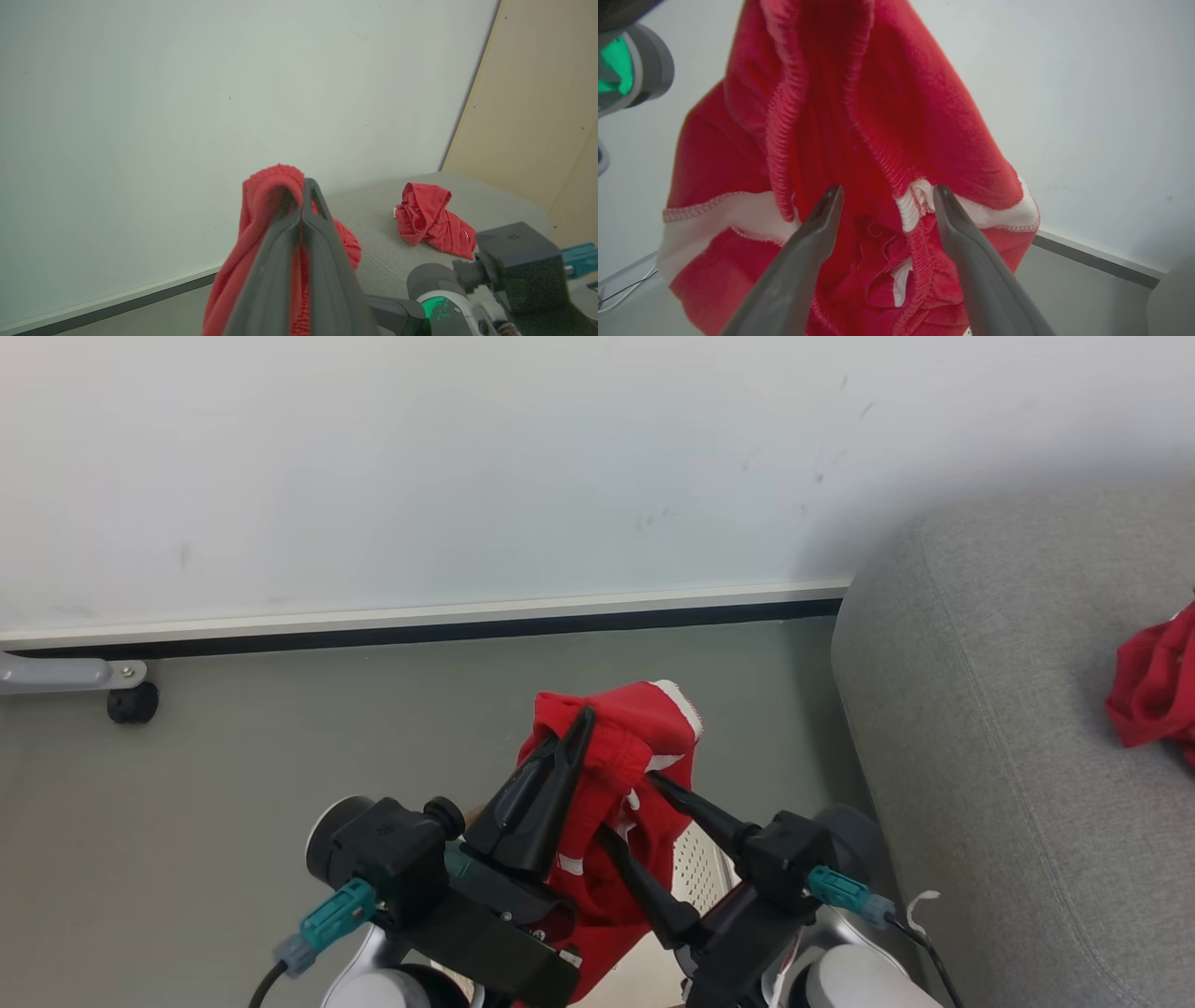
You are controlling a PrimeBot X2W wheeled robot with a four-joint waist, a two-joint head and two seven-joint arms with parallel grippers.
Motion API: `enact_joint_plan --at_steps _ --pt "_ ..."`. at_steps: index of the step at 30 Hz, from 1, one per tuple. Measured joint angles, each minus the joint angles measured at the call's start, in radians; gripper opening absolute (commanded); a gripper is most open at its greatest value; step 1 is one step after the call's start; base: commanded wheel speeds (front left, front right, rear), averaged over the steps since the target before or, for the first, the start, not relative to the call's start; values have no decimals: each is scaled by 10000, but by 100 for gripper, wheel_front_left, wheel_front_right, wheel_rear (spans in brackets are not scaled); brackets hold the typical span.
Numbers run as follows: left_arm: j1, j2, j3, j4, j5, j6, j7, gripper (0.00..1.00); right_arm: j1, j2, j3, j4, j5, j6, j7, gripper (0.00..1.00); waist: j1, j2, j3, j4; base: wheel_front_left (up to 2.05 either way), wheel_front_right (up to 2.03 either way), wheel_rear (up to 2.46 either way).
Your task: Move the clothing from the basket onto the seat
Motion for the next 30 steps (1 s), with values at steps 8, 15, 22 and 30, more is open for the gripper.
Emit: enact_joint_plan --at_steps 8,15,22,30 --pt "-71 10 10 -25 0 -2 42 0 -872 88 439 861 4 157 6 100 0 0 117 83 0 0 0" --pt "-95 8 -35 -69 0 -12 58 0 -1539 165 740 1590 132 242 -113 27 1 0 193 124 0 0 0" --pt "-142 15 -59 -35 -2 -23 88 0 -1662 174 938 2084 397 255 -378 0 0 0 187 152 0 0 0" --pt "-145 56 -90 -25 -2 -27 134 0 -1798 182 997 2326 652 268 -819 0 0 0 113 152 0 0 0"
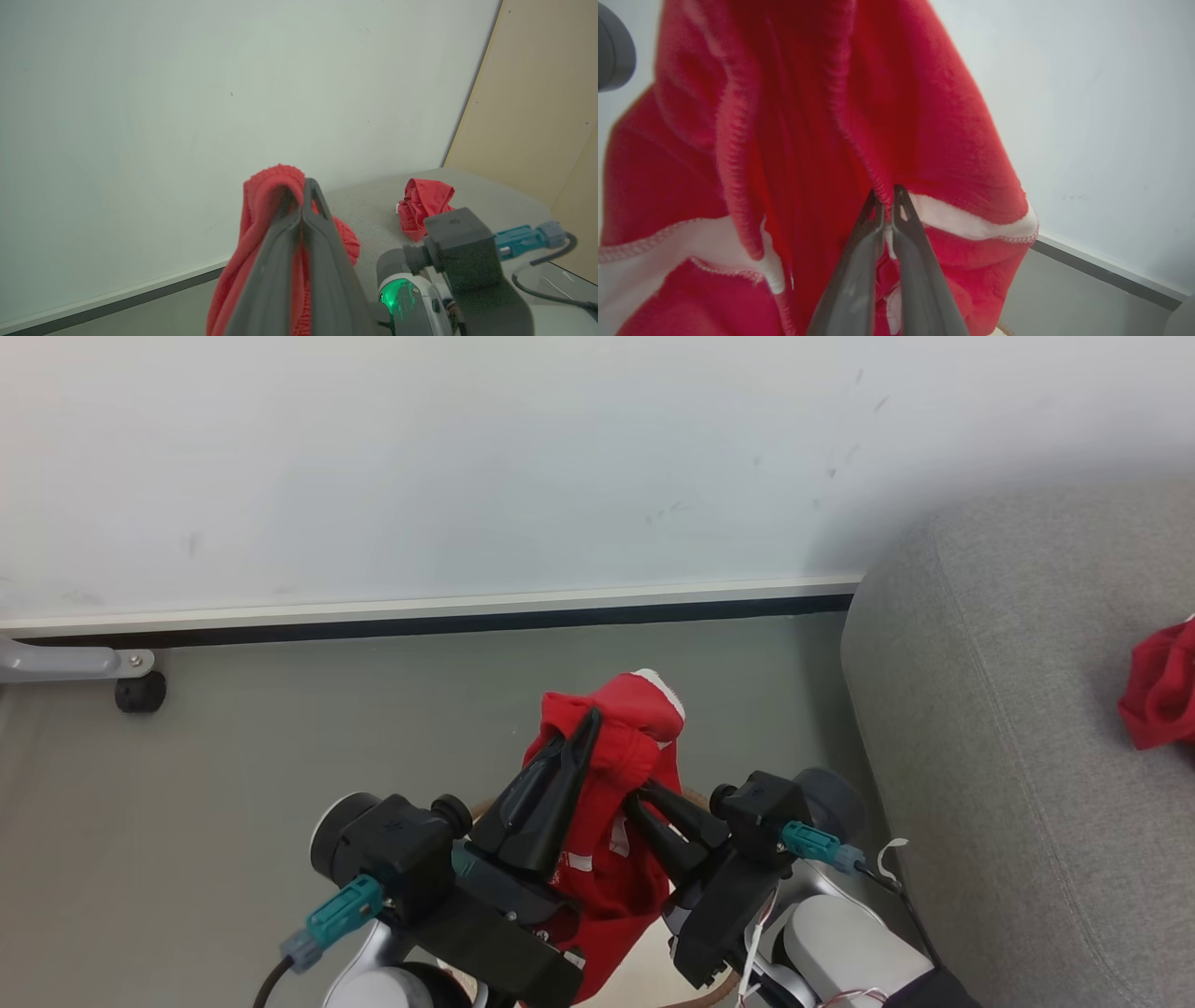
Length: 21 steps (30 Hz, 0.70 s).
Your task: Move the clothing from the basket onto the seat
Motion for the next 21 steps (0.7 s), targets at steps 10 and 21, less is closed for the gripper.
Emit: enact_joint_plan --at_steps 10,21 --pt "7 128 -102 90 0 -84 150 78 -201 8 -370 44 477 31 -704 0 0 0 -120 -18 0 0 0" --pt "70 270 -320 146 0 -125 445 100 -377 13 -616 -42 957 33 -955 0 0 0 -162 -26 0 0 0"
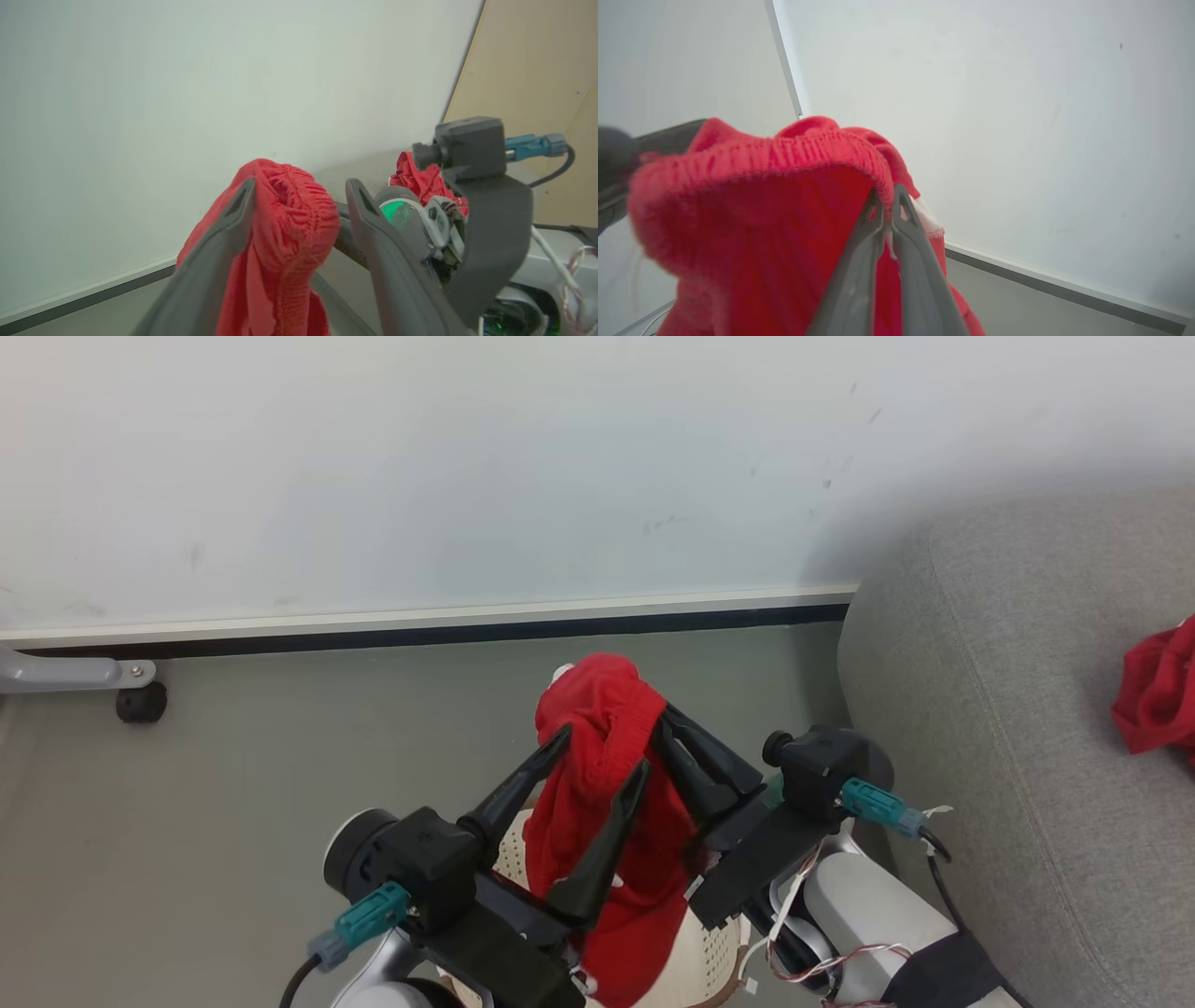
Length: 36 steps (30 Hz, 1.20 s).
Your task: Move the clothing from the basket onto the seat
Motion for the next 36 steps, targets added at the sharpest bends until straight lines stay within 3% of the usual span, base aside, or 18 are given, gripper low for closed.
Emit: enact_joint_plan --at_steps 18,36 --pt "652 717 -176 -109 489 21 341 100 -552 -155 -1022 -67 73 -82 -98 0 0 0 235 -617 0 0 0" --pt "918 915 -173 -408 610 238 481 100 -612 -817 -1841 -261 -15 -533 -115 0 0 0 661 -1906 0 0 0"
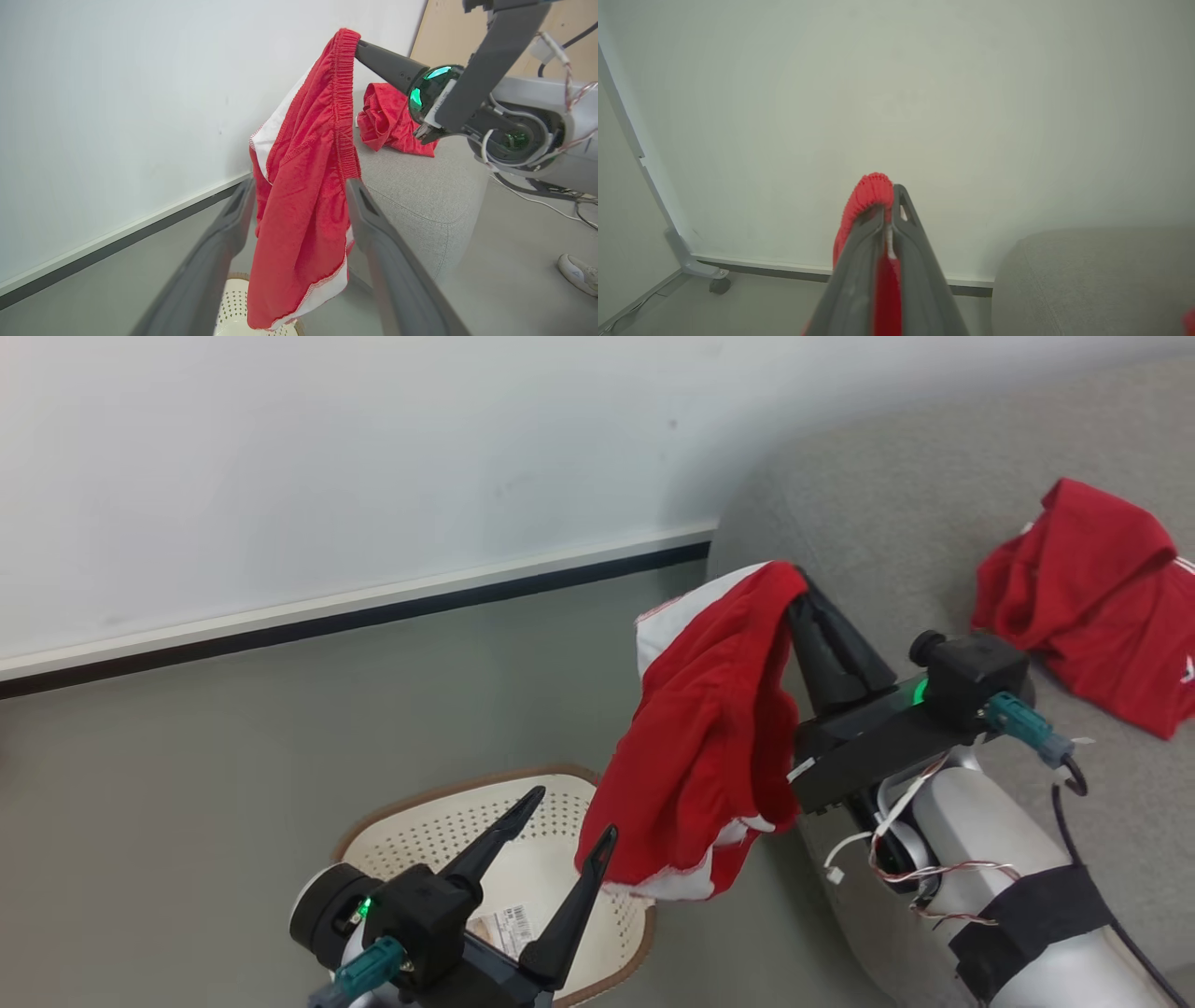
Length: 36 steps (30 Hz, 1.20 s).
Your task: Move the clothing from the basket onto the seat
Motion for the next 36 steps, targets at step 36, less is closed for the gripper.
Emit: enact_joint_plan --at_steps 36 --pt "-977 941 230 -1622 481 -280 853 100 -3492 -2272 -3114 -665 59 -867 -31 0 0 1 2473 -1872 0 0 0"
